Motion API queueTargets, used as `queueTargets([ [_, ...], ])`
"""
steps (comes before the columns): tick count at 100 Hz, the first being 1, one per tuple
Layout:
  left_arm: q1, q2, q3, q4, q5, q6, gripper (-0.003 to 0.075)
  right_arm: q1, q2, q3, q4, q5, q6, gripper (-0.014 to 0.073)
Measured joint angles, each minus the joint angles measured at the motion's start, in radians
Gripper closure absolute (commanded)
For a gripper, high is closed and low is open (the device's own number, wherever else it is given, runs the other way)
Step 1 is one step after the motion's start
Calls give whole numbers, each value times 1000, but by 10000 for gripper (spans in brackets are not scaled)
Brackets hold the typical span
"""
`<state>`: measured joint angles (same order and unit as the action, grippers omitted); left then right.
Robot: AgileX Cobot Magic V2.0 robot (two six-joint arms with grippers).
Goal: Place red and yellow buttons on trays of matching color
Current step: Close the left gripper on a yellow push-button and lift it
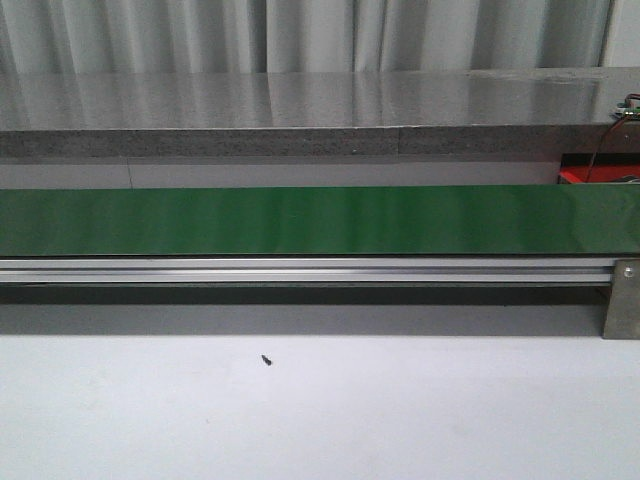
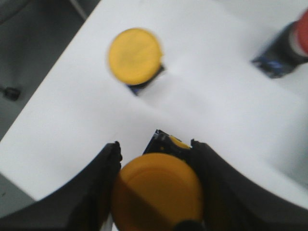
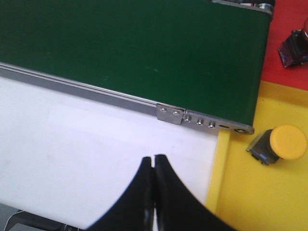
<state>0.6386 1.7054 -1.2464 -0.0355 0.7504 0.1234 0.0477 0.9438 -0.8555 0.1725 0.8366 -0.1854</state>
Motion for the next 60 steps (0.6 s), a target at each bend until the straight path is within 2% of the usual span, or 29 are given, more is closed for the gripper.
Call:
queueTargets([
  [32,-250,-22,-91,-13,69,49,617,0,0,0,0,0,0,662],
  [60,-362,-22,-185,-13,76,65,617,0,0,0,0,0,0,662],
])
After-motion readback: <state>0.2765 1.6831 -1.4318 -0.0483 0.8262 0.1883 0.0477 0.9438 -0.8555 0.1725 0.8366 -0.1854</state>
